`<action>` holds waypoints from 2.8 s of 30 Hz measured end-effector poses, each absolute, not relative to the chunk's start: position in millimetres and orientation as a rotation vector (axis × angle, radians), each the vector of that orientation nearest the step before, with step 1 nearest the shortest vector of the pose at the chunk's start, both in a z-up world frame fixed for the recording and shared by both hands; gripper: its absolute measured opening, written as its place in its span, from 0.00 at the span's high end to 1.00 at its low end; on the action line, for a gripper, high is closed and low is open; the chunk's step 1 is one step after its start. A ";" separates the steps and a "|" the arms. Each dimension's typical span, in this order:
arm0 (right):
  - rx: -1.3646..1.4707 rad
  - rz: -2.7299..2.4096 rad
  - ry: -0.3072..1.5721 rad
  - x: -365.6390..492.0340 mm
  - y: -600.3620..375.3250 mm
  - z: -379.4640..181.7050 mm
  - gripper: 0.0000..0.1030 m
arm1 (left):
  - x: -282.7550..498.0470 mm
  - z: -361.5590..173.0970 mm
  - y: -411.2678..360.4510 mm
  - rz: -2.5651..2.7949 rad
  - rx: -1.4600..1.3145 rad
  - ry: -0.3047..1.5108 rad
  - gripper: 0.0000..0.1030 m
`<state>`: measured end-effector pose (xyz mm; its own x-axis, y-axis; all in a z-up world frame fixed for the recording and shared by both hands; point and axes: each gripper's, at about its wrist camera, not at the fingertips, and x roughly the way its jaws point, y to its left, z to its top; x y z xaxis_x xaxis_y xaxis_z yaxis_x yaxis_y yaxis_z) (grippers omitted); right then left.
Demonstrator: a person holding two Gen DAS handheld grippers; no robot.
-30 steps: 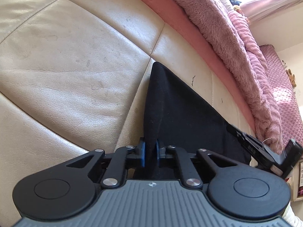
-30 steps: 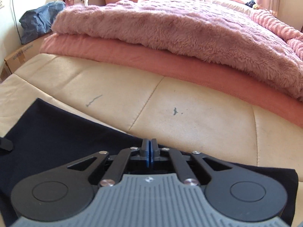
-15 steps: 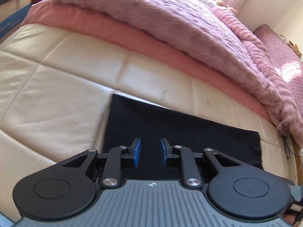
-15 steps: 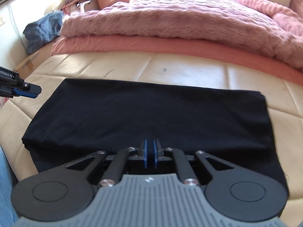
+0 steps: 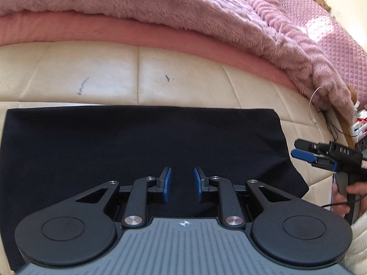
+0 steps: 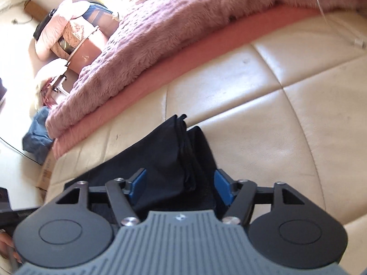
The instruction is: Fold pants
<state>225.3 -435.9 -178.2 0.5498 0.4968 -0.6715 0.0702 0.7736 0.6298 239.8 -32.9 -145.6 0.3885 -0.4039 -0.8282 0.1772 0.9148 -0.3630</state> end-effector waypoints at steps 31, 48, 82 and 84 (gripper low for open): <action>0.841 0.519 1.160 275.2 -449.0 -195.8 0.89 | 266.4 -164.0 -61.3 -0.464 -0.068 1.170 0.79; 0.615 0.512 1.156 290.5 -346.4 -43.0 0.90 | 221.1 -171.6 -33.0 -0.541 -0.102 1.163 0.81; 0.464 0.468 1.418 296.5 15.9 -137.6 0.81 | 166.2 -168.4 244.4 -0.104 -0.887 1.002 0.81; 0.463 0.487 1.419 295.3 19.0 -135.5 0.79 | 169.5 -171.2 246.1 -0.095 -0.908 0.993 0.81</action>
<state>295.3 19.0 -135.6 0.0881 0.5762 -0.8125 -0.0439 0.8171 0.5748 169.5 246.1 -171.2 0.5735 -0.4550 -0.6812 -0.3178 0.6429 -0.6969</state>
